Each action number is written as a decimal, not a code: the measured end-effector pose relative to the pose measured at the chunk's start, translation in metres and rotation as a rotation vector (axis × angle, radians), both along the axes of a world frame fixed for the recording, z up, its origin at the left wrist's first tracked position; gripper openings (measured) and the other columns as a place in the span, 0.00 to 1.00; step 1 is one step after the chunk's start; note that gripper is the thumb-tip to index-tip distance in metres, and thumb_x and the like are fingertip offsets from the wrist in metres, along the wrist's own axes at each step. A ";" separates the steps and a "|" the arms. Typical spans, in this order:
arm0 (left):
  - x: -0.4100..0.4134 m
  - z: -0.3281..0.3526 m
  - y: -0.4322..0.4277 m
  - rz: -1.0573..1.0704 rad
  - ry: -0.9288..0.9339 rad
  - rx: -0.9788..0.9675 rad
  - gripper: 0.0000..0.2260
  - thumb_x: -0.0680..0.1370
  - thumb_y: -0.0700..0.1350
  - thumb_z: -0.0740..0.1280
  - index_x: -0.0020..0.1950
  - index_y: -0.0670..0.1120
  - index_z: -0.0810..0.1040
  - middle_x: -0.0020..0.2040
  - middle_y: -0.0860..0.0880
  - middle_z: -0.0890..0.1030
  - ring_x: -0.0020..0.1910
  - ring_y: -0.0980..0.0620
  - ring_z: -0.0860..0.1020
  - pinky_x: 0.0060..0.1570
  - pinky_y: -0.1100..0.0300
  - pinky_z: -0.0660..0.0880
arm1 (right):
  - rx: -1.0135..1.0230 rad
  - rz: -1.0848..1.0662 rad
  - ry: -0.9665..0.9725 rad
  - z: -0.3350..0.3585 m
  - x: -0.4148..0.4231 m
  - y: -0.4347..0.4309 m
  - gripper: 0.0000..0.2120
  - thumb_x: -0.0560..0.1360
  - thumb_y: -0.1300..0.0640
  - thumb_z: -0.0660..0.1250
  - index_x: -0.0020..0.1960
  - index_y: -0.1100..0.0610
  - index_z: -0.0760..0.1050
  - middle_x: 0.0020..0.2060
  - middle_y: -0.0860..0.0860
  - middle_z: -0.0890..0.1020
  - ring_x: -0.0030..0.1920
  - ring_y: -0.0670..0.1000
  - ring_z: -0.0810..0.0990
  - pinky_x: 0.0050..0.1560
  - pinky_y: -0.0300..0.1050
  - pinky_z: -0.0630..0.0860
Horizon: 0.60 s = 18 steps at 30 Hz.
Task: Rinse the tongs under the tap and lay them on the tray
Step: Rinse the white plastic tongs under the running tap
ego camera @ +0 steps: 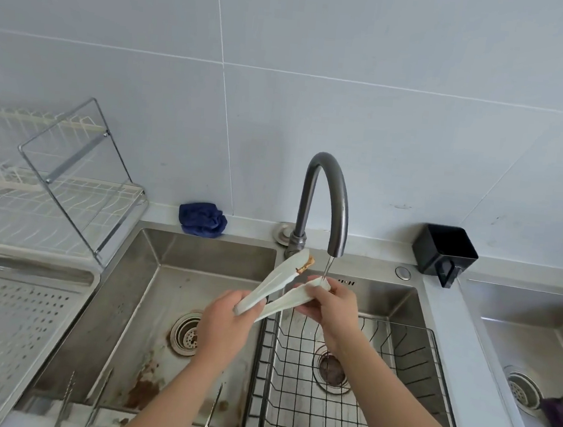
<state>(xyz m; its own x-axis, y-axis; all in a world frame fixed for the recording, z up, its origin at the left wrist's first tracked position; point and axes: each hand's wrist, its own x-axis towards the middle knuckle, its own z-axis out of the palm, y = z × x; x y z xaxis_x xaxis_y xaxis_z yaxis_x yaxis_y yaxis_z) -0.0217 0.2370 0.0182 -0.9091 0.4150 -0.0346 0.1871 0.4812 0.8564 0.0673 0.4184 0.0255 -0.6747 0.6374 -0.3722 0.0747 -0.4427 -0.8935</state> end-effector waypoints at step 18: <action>0.008 -0.022 0.058 -0.073 -0.725 0.245 0.03 0.77 0.38 0.74 0.46 0.44 0.87 0.42 0.35 0.86 0.30 0.51 0.75 0.27 0.62 0.68 | 0.212 0.007 -0.035 0.030 0.006 0.025 0.04 0.77 0.67 0.66 0.51 0.63 0.77 0.41 0.58 0.85 0.43 0.63 0.87 0.46 0.57 0.85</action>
